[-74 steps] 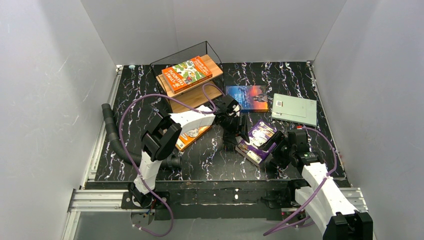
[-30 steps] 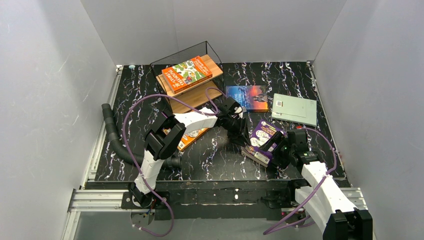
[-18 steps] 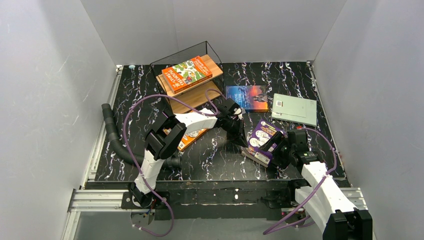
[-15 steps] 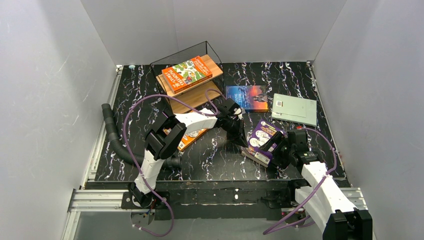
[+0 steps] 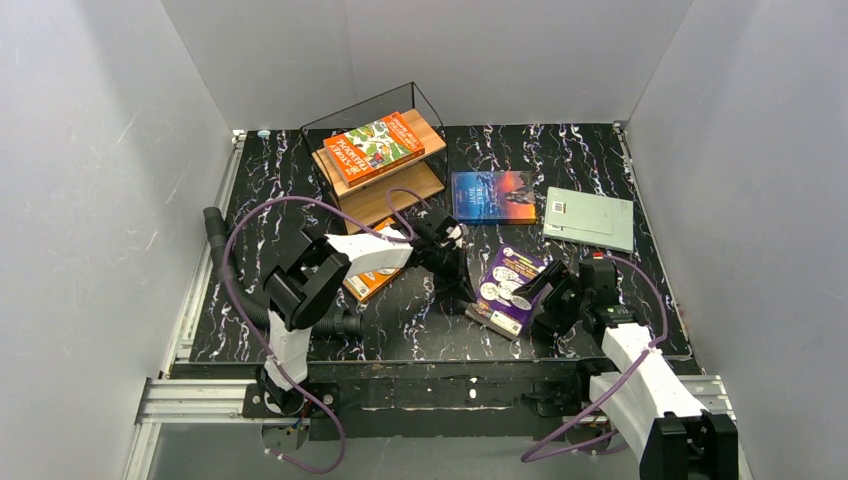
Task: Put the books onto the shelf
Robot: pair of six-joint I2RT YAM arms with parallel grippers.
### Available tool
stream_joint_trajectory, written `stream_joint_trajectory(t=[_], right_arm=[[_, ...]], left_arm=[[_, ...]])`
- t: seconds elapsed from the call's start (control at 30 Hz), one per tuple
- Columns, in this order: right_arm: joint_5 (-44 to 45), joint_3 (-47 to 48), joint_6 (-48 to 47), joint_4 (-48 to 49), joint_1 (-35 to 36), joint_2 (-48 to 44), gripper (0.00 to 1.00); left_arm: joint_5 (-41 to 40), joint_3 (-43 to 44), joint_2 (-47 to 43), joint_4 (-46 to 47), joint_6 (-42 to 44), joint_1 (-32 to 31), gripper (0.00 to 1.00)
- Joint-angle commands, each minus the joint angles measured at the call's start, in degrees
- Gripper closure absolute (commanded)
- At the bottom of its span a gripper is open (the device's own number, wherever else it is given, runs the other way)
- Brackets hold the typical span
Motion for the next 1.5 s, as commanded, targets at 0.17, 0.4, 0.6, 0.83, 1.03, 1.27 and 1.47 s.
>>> stream_joint_trajectory(t=[0.17, 0.4, 0.6, 0.83, 1.03, 1.27, 1.47], right_arm=[[-8.1, -4.0, 2.5, 9.7, -1.8, 2.1, 0.06], [-11.0, -5.4, 4.1, 11.9, -2.9, 1.6, 0.06], [-13.5, -6.7, 5.6, 15.1, -4.1, 1.8, 0.06], [-15.4, -7.7, 6.2, 19.0, -5.8, 3.8, 0.06], [-18.7, -8.7, 9.7, 28.3, -8.0, 7.1, 0.06], [-23.3, -7.2, 10.8, 38.4, -11.9, 14.2, 0.07], [-30.1, -6.7, 14.6, 55.4, -12.8, 23.5, 0.09]], left_arm=[[4.2, -2.9, -5.6, 7.0, -9.3, 2.4, 1.00], [3.0, -2.3, -7.5, 11.2, -15.4, 2.5, 1.00], [5.7, -1.4, -6.6, 15.9, -22.3, 3.9, 1.00], [6.9, -0.5, -8.4, 17.1, -25.0, 5.1, 1.00], [8.0, 0.5, -8.7, 15.0, -23.5, 5.1, 1.00], [10.2, -1.2, -8.6, 18.5, -26.4, 5.9, 1.00], [11.7, -2.2, -9.8, 19.6, -26.7, 6.8, 1.00]])
